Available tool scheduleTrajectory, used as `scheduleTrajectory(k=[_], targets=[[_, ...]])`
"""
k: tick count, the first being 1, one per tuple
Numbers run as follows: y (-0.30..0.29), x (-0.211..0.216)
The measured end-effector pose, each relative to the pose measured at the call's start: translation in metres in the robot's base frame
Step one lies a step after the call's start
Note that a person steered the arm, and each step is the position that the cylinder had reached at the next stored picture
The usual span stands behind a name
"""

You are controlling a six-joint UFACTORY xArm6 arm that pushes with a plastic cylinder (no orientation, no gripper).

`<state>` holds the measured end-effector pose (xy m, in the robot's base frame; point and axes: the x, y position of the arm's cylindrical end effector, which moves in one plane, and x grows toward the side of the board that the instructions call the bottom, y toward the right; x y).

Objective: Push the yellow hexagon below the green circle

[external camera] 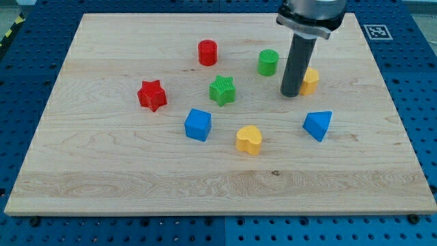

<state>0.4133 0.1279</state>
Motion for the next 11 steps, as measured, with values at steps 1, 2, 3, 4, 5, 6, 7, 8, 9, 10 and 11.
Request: scheduleTrajectory(k=[1,2,3,4,5,6,7,8,9,10,11], targets=[[0.037,0.016],[0.088,0.019],[0.105,-0.01],[0.099,-0.03],[0.09,-0.03],[0.09,-0.023],[0.085,-0.022],[0.062,-0.021],[0.028,-0.021],[-0.003,-0.021],[-0.027,-0.021]])
